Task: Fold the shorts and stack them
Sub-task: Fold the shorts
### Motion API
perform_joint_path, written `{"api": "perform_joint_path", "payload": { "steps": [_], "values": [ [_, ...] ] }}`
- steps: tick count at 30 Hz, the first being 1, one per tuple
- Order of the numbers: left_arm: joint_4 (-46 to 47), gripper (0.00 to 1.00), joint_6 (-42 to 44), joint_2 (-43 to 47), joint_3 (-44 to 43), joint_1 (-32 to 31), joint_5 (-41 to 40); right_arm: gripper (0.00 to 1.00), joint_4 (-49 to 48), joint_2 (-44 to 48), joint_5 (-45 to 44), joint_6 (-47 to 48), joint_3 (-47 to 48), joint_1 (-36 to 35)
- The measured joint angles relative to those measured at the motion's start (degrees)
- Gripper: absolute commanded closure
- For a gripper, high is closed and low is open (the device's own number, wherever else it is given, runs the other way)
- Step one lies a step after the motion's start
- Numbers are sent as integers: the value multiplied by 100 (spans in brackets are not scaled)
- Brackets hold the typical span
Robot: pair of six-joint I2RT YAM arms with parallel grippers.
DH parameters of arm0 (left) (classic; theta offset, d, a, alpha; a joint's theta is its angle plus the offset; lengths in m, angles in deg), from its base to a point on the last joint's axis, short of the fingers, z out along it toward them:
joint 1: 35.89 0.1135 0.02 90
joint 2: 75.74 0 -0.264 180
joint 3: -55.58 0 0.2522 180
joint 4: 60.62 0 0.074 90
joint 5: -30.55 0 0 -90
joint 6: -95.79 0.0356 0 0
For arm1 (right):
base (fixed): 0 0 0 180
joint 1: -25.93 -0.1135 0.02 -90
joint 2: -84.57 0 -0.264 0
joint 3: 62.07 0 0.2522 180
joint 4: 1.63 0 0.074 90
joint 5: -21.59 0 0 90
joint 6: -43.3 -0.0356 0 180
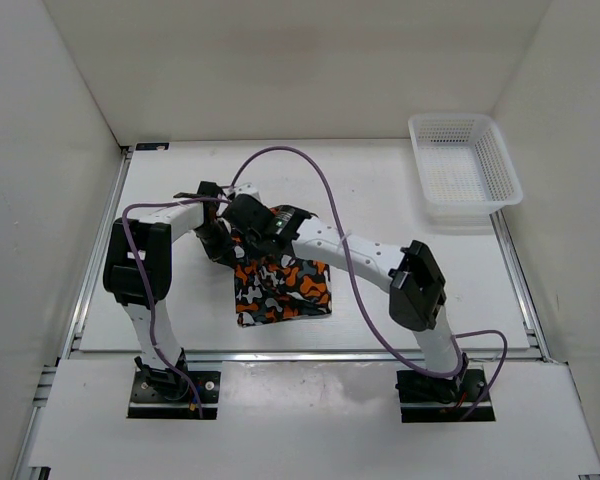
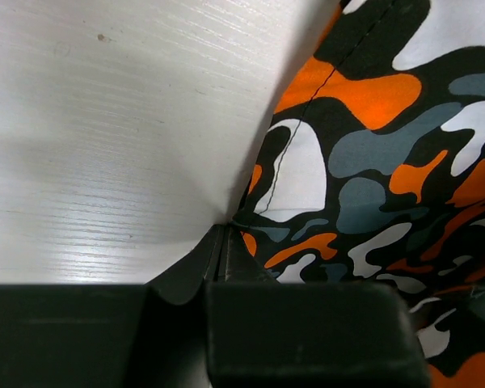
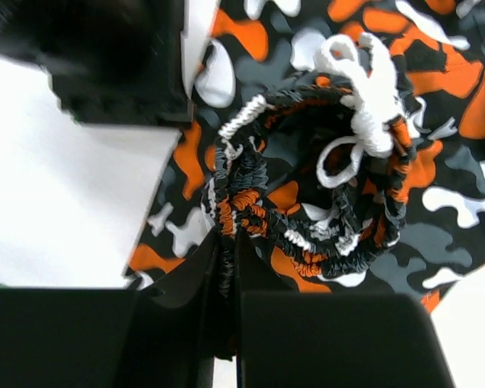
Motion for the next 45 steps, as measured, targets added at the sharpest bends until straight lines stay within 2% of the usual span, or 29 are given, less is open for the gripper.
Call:
{"api": "perform_joint_path", "payload": {
  "steps": [1, 2, 4, 5, 6, 7, 11, 13, 14, 15, 18, 19, 24, 30, 38, 42, 45],
  "values": [
    [4, 90, 0, 7, 4, 4, 4, 97, -2, -98, -2, 4, 131, 0],
    [17, 90, -2, 17, 22, 11, 11, 74, 4, -210, 4, 7, 264, -2],
    [68, 60, 17, 63, 74, 35, 31, 49, -7, -407, 63, 22, 437, -2],
    [81, 41, 42, 98, 103, 63, 57, 23, -15, -450, 140, 50, 446, 0],
    [85, 19, 83, 155, 138, 92, 76, 17, -20, -463, 177, 2, 413, -2],
    [55, 16, 105, 247, 164, 142, 81, 14, -52, -435, 205, 22, 321, -2],
    [-328, 16, 157, 688, 74, 448, -87, 13, -293, 129, 332, -31, -525, 59],
    [-568, 22, 179, 944, -144, 588, -229, 20, -402, 601, 365, -127, -1049, 142],
    [-684, 28, 186, 1086, -295, 640, -297, 26, -498, 927, 380, -177, -1375, 216],
    [-763, 48, 186, 1220, -444, 658, -350, 54, -511, 1252, 393, -247, -1661, 306],
    [-909, 83, 214, 1611, -935, 553, -472, 94, -688, 2164, 396, -540, -2376, 649],
    [-927, 90, 221, 1709, -1058, 461, -496, 98, -732, 2452, 365, -632, -2616, 765],
    [-990, 90, 247, 1781, -1268, -350, -514, 100, -892, 3287, 409, -962, -3674, 1401],
    [-901, 90, 221, 907, -1600, -1163, -146, 100, -1029, 2800, 1088, -966, -3904, 1978],
    [-730, 90, 275, -382, -1818, -1043, -179, 100, -1405, 1161, 2009, -852, -3390, 2022],
    [-702, 90, 385, -597, -1598, -828, -282, 100, -1530, 492, 2201, -859, -3272, 2035],
    [-723, 90, 476, -636, -1576, -704, -378, 100, -1606, 444, 2299, -881, -3193, 2094]
  ]
}}
